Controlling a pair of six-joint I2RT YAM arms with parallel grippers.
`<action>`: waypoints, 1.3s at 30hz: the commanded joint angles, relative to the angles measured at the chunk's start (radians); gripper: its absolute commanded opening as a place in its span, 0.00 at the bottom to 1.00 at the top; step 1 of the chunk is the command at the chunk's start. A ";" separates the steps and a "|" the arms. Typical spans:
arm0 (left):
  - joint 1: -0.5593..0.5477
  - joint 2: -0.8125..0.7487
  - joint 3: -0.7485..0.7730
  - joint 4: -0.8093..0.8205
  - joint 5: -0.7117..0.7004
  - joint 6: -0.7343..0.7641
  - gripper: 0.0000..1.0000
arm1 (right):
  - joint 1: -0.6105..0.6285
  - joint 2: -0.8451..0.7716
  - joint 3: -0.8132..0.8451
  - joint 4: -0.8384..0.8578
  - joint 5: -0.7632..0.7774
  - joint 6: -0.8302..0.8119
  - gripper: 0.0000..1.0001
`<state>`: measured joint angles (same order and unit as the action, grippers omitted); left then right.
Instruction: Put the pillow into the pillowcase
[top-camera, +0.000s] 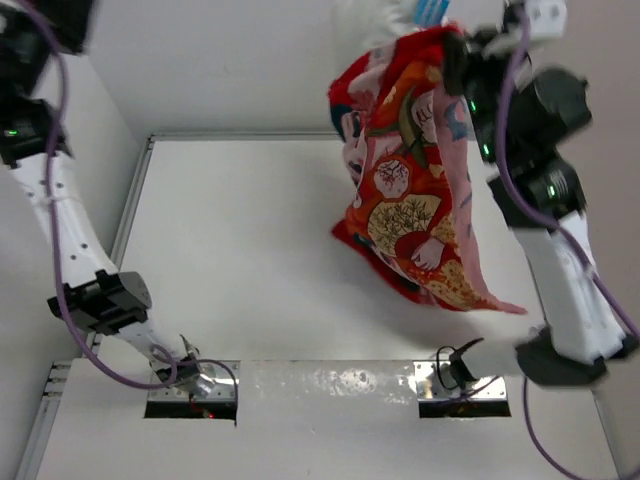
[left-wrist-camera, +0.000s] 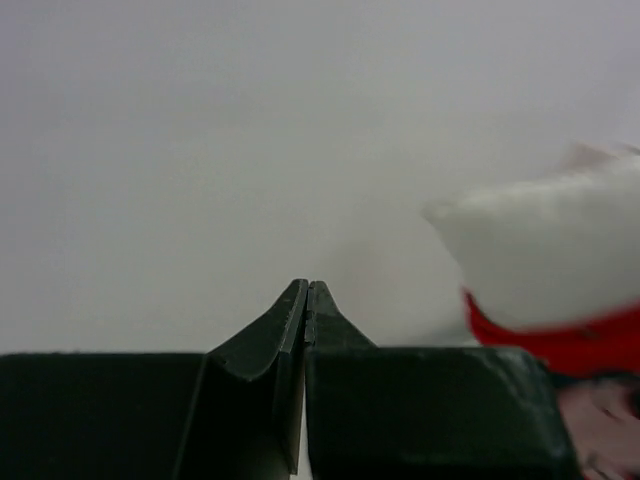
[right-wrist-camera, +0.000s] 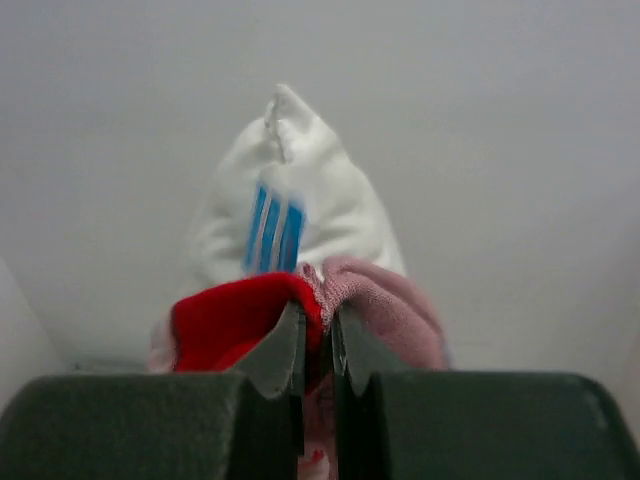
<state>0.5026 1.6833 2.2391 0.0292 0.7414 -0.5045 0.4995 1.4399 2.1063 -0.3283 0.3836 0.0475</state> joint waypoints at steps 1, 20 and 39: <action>-0.185 -0.018 -0.052 -0.133 0.143 0.132 0.00 | 0.001 -0.222 -0.389 0.435 -0.046 0.106 0.00; -0.369 0.107 -0.127 -0.279 0.352 0.319 0.63 | 0.178 0.318 0.227 0.380 -0.189 0.241 0.00; -0.296 0.193 0.037 -0.382 0.188 0.495 0.82 | 0.191 -0.007 0.034 0.454 -0.132 0.048 0.00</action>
<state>0.1928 1.9102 2.2269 -0.4194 0.9558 -0.0463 0.6903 1.5894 2.1422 -0.0727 0.2314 0.1608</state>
